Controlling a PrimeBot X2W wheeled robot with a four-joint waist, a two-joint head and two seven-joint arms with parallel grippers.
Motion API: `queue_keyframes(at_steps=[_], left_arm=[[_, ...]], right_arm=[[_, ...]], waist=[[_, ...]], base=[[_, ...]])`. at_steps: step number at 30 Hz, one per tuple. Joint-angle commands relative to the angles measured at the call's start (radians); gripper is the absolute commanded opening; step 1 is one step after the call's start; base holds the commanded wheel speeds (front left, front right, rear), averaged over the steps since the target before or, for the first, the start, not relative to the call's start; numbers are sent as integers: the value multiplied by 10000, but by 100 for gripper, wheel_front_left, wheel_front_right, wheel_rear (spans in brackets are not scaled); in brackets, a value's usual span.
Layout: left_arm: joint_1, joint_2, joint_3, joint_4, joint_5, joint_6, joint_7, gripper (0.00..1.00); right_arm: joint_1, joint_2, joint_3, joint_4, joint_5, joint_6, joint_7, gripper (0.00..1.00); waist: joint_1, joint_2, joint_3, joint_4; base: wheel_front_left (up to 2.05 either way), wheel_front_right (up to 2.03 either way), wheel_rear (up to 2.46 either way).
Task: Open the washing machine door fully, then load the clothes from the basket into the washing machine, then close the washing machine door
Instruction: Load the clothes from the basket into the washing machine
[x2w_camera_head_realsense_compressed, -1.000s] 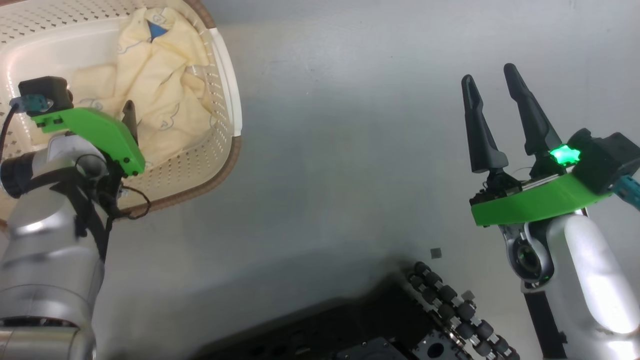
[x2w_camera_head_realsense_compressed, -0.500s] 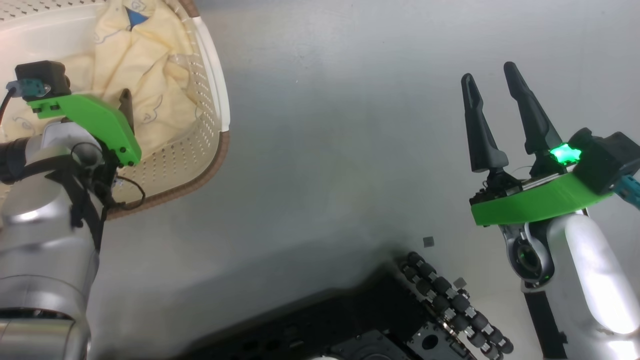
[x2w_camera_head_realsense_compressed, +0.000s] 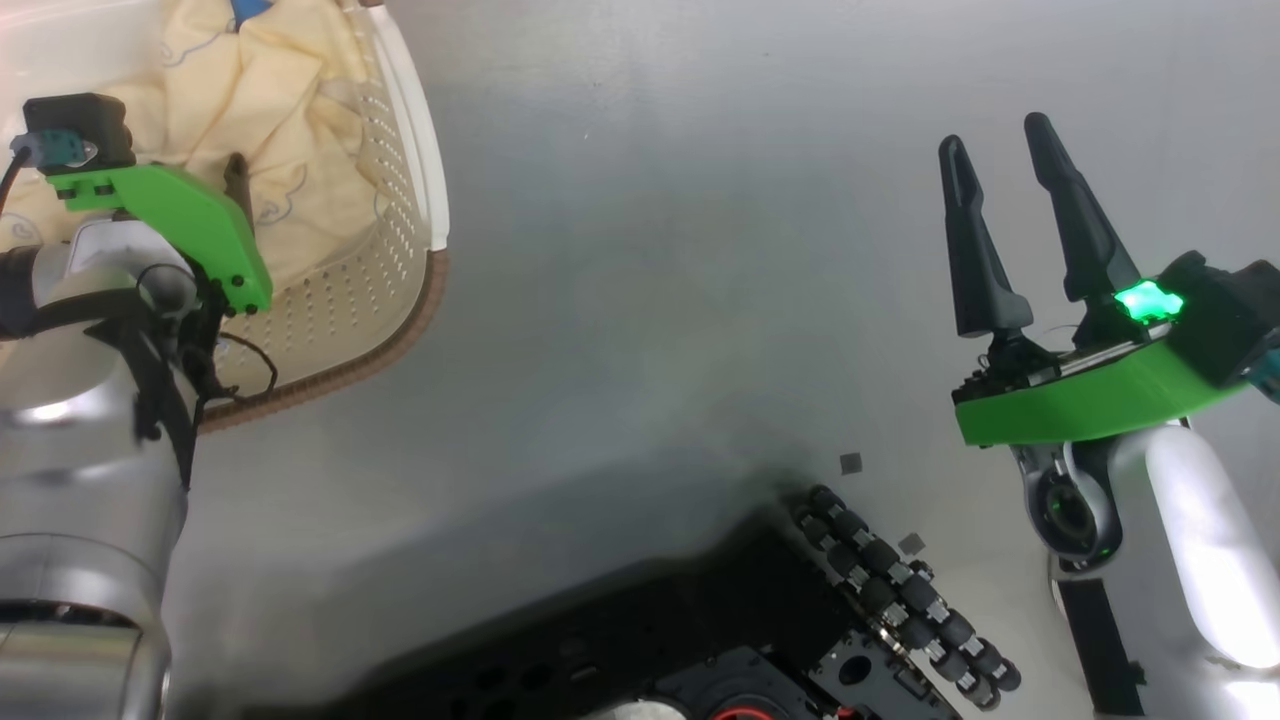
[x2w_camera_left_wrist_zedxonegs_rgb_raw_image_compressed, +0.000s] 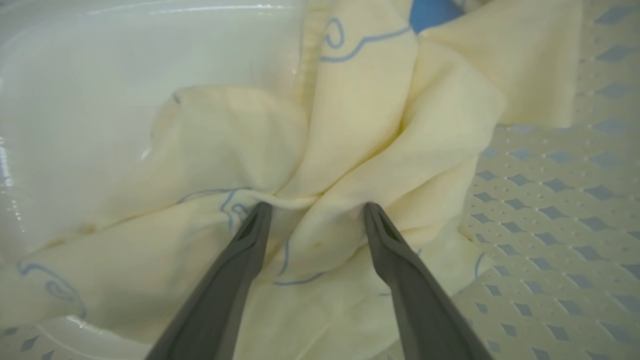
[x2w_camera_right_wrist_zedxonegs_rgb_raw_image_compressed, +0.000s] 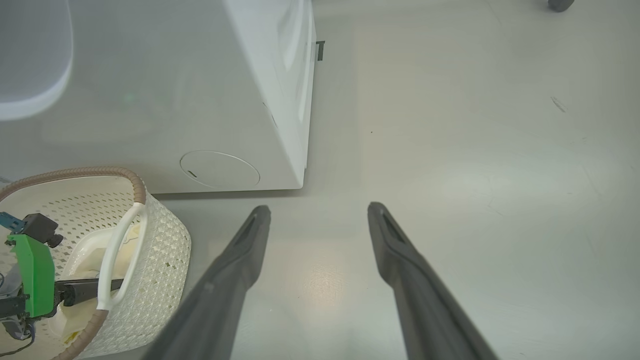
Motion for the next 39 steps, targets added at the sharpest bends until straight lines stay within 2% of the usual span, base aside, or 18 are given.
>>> queue_keyframes(at_steps=[1, 4, 5, 6, 8, 9, 20, 30, 39], left_arm=[[163, 279, 15, -46, 79, 86, -120, 100], [197, 247, -148, -42, 196, 213, -284, 100], [205, 232, -213, -41, 246, 260, -346, 97], [211, 215, -278, -40, 295, 302, -418, 53], [229, 156, -338, -38, 311, 338, -502, 26], [242, 130, -376, -36, 323, 331, -524, 2], [217, -6, -534, -29, 238, 318, -1031, 0], [442, -35, -432, -28, -51, 266, -2171, 0], [1048, -452, -365, -470, -282, 176, -2837, 0]], right_arm=[[429, -134, 29, -293, 75, -29, -94, 100], [529, -187, -70, -368, 74, -29, -94, 100], [561, -206, -104, -398, 74, -29, -94, 100], [593, -226, -139, -431, 72, -29, -94, 100], [651, -265, -216, -502, 62, -29, -94, 100], [677, -286, -252, -535, 54, -29, -94, 100], [657, -417, -413, -690, -17, -29, -94, 100], [492, -343, -404, -557, 19, -29, -94, 100], [531, -374, -660, -593, -43, -29, -94, 100]], waist=[[0, 0, 30, -9], [0, 0, 47, 32], [0, 0, 52, 49], [0, 0, 58, 66], [0, 0, 67, 102], [0, 0, 69, 118], [0, 0, 102, 303], [0, 0, -249, 574], [0, 0, -951, 1149]], base=[[0, 0, 0], [0, 0, 0], [0, 0, 0], [0, 0, 0], [0, 0, 0], [0, 0, 0], [0, 0, 0], [0, 0, 0], [0, 0, 0]])
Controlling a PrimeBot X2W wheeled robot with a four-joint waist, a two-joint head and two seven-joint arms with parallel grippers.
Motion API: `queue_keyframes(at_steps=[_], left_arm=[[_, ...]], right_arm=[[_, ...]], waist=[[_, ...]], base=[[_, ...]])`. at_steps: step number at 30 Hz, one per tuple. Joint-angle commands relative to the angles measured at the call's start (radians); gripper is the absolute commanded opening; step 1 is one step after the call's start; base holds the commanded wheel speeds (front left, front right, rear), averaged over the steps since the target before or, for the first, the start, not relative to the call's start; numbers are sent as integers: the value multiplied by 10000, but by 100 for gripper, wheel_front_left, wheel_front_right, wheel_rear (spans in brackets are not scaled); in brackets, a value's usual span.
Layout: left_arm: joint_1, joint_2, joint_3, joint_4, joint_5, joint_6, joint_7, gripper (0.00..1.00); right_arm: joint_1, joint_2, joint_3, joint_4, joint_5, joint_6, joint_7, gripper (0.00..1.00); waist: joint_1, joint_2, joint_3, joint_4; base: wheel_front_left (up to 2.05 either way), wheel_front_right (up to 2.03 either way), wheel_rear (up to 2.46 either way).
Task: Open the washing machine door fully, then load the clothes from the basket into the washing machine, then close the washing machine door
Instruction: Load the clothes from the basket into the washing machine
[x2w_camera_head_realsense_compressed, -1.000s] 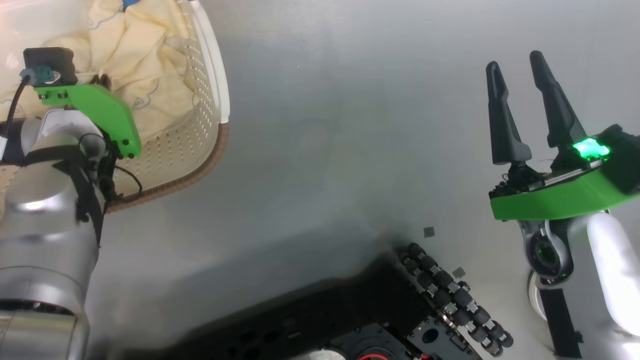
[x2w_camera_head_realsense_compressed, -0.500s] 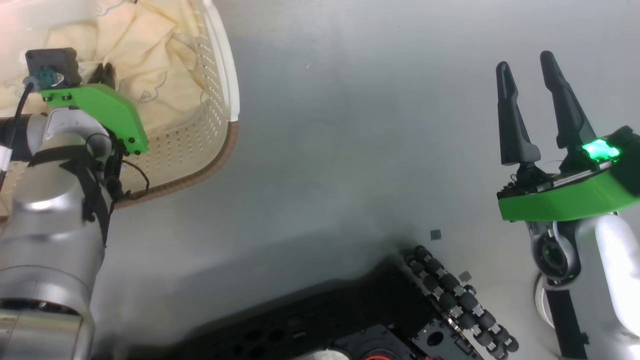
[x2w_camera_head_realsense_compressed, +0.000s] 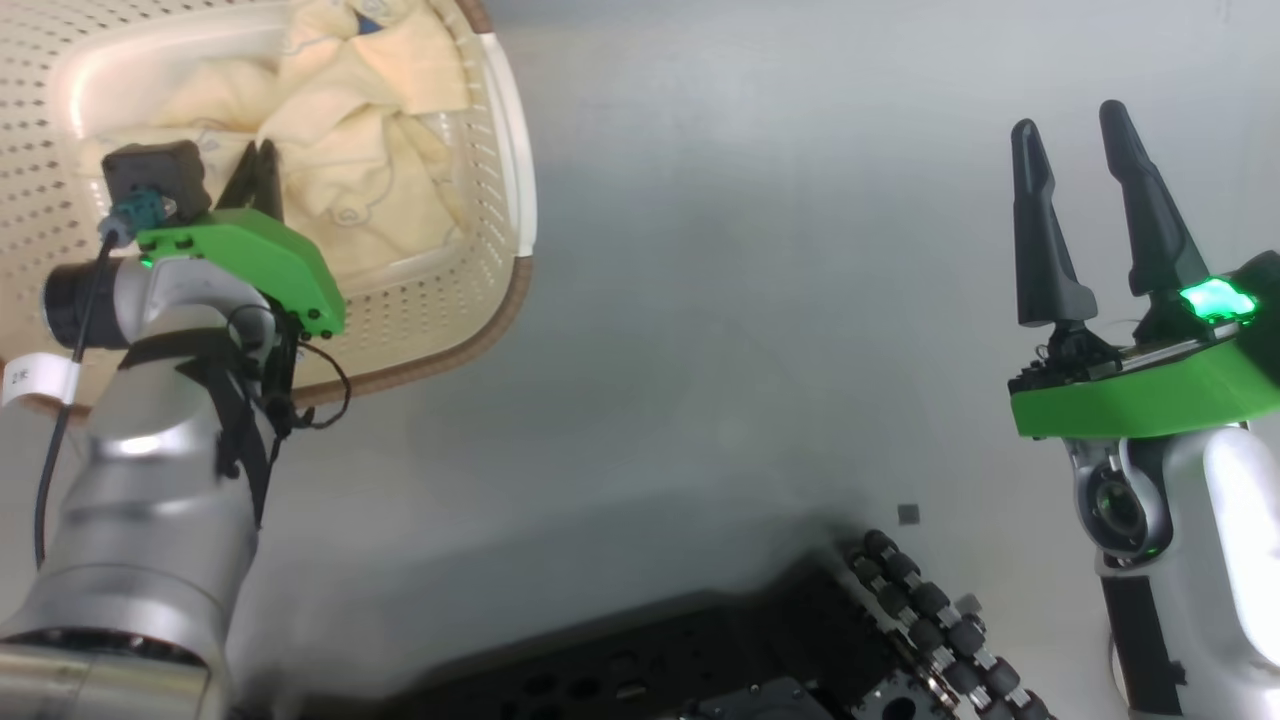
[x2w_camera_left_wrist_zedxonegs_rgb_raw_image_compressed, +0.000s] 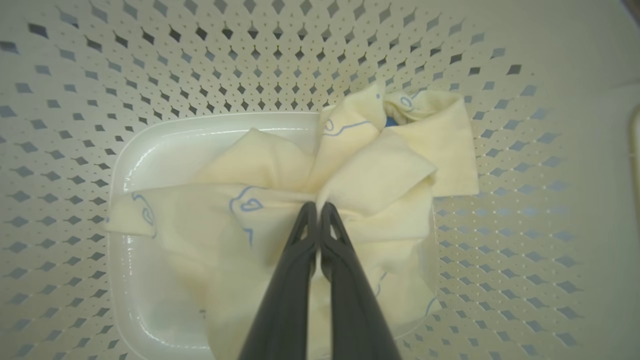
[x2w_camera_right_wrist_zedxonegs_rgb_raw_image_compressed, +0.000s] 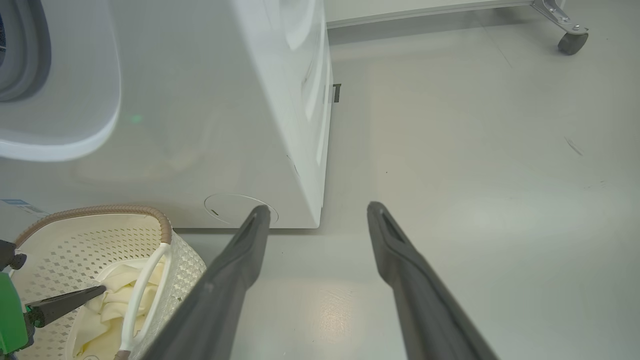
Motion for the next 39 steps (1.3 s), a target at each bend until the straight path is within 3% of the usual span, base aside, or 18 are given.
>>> queue_keyframes(at_steps=[1, 20, 39], left_arm=[[481, 217, 168, -218, -91, -18, -118, 0], [4088, -117, 691, -5465, 673, 530, -142, 0], [8168, -242, 1051, -9043, 1412, 1006, -143, 0]], right_arm=[[354, -155, 88, -249, -37, -29, -65, 100], [831, -305, -181, -204, -178, -29, -65, 100], [2122, -122, -166, 226, -238, -29, -65, 100]], waist=[[0, 0, -225, 202], [0, 0, -2296, 1354], [0, 0, -5569, 1725]], base=[[0, 0, 0], [0, 0, 0], [0, 0, 0]])
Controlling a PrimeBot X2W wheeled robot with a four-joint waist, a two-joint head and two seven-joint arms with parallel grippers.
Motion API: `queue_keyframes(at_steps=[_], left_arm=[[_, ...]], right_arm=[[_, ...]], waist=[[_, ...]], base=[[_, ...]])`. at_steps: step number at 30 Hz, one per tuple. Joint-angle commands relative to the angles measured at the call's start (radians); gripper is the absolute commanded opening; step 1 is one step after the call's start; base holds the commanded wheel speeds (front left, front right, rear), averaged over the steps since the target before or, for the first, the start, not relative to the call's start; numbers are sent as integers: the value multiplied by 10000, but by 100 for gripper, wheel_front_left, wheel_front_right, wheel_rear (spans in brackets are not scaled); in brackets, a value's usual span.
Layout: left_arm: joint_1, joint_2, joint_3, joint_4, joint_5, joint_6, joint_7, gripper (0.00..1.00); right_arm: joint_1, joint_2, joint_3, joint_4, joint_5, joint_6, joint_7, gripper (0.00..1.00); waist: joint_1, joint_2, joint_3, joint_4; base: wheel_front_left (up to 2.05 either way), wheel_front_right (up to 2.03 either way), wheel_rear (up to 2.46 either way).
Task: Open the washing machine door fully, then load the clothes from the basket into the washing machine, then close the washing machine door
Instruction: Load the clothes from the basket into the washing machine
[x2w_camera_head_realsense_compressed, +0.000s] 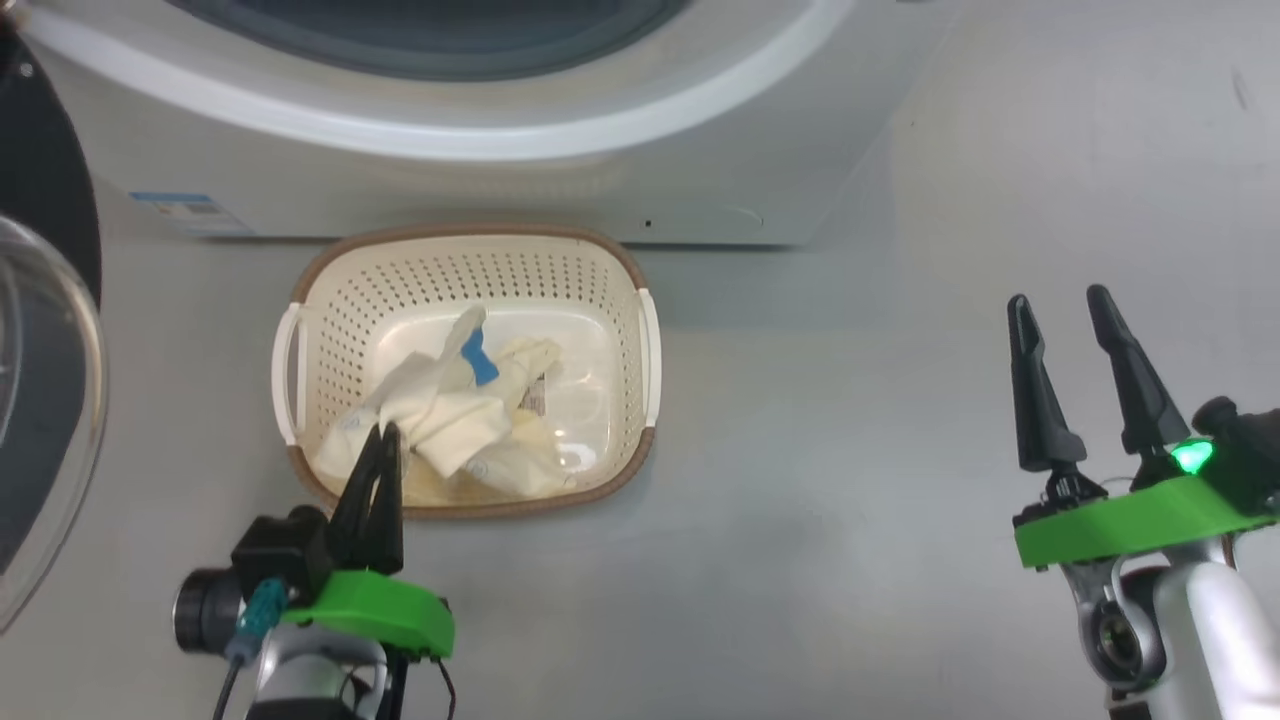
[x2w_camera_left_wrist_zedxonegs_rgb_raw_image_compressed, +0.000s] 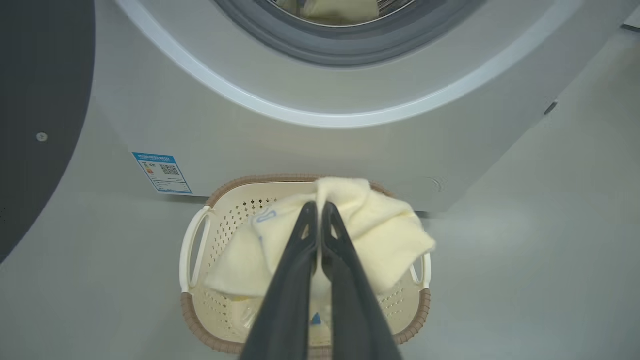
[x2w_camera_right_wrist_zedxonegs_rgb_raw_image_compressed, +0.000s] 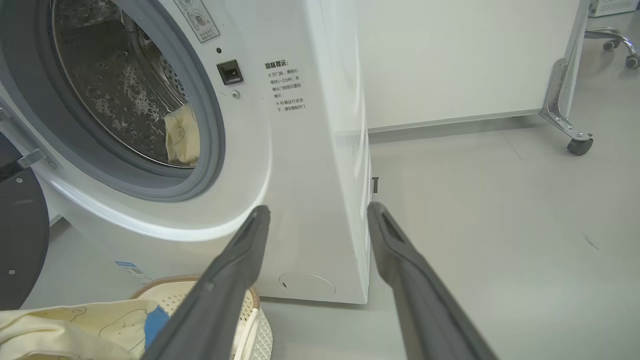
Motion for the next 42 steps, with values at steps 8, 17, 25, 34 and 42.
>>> queue_keyframes(at_steps=[8, 17, 25, 34, 42], left_arm=[[1776, 54, 487, -1384, -1, 254, -110, 0], [2861, 30, 792, -2539, 25, 359, -110, 0], [2946, 21, 873, -2860, 51, 322, -110, 0], [3536, 18, 1196, -3132, -120, 437, -110, 0], [3904, 17, 1215, -3381, -282, 584, -110, 0]], right_arm=[[808, 6, 90, -135, -302, -29, -65, 100], [1417, -66, -5, -139, -579, -29, -65, 100], [1467, -45, 145, -133, -601, -29, -65, 100], [1753, 12, 28, -75, -672, -29, -65, 100], [1990, 20, -89, -84, -785, -29, -65, 100]], waist=[[1, -1, -1714, 80], [1, -1, -2594, 281], [1, -1, -2620, 287], [1, -1, -3155, 170], [1, -1, -3580, 169]], base=[[0, 0, 0], [0, 0, 0], [0, 0, 0], [0, 0, 0], [0, 0, 0]])
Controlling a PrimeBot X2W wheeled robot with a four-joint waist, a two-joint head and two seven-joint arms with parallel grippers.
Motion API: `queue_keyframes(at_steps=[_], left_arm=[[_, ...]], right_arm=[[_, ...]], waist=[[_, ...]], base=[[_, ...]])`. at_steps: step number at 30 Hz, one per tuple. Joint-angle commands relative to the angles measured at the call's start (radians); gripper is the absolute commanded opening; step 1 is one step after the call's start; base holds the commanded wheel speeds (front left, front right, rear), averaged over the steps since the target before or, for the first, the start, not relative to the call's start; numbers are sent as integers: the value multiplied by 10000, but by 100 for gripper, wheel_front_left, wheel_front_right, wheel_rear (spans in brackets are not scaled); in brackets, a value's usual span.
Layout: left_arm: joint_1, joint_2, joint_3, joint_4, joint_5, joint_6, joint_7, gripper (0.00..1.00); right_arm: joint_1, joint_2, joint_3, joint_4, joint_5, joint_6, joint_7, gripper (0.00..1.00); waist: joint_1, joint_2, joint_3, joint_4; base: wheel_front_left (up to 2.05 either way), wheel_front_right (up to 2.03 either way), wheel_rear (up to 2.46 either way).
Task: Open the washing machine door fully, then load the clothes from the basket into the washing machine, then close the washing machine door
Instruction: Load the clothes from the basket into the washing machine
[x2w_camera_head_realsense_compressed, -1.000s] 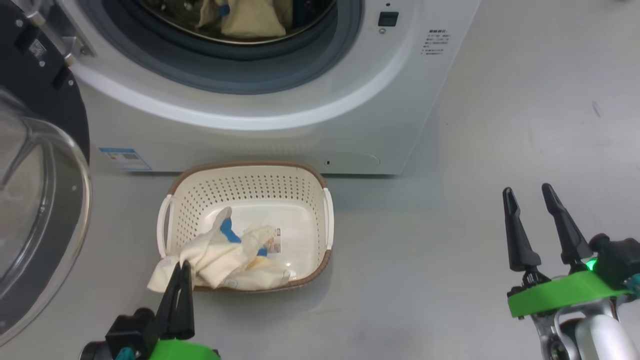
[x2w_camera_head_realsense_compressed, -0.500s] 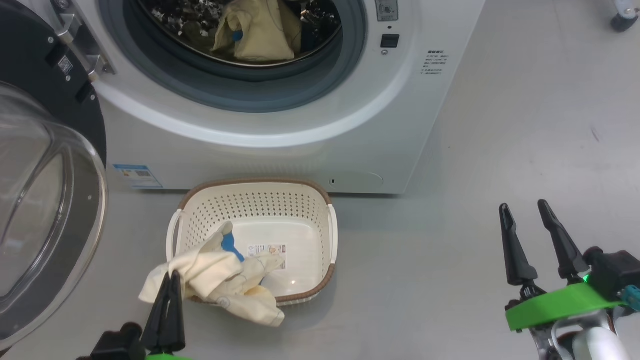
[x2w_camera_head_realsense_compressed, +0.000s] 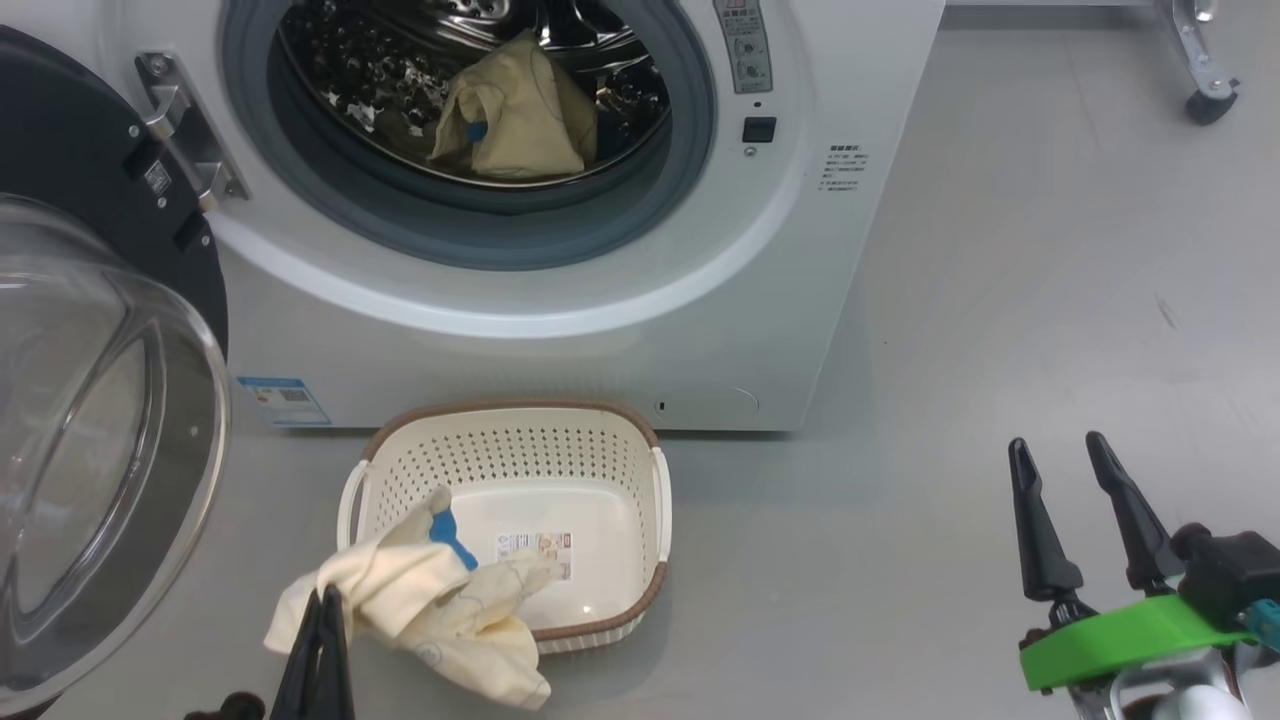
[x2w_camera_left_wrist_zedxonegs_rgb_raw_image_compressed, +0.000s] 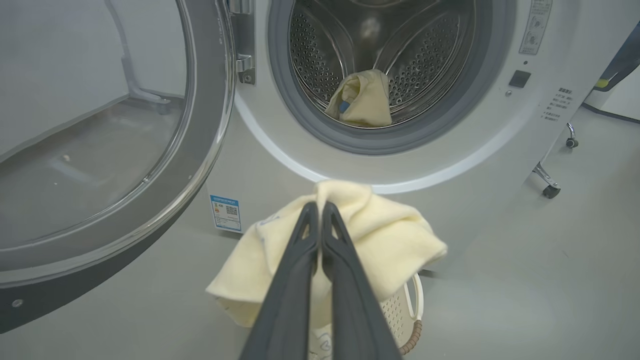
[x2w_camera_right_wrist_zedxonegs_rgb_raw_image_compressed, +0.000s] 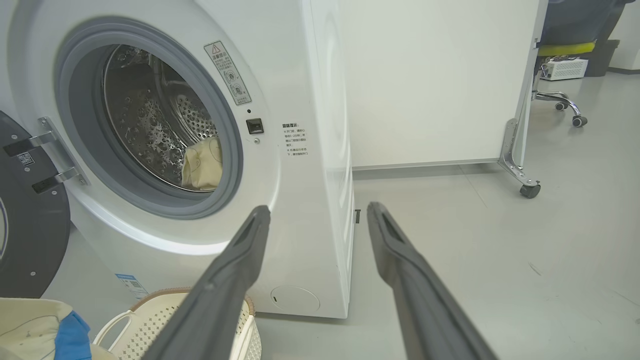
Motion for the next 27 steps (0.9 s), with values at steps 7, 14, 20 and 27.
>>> queue_keyframes(at_steps=[7, 14, 20, 27], left_arm=[[68, 25, 433, -494, -50, 115, -110, 0], [336, 24, 472, -623, -181, 240, -111, 0], [389, 24, 494, -696, -216, 272, -111, 0], [387, 24, 465, -711, -212, 257, -111, 0]], right_arm=[[138, -70, 144, -293, -203, -29, -67, 100], [484, -103, 108, -261, -486, -29, -67, 100], [577, -137, 121, -290, -558, -29, -67, 100], [630, -178, 178, -328, -559, -29, -67, 100]], waist=[[1, 0, -375, -17], [1, 0, -800, -11], [1, 0, -907, -22], [1, 0, -985, -112]], base=[[0, 0, 0], [0, 0, 0], [0, 0, 0], [0, 0, 0]])
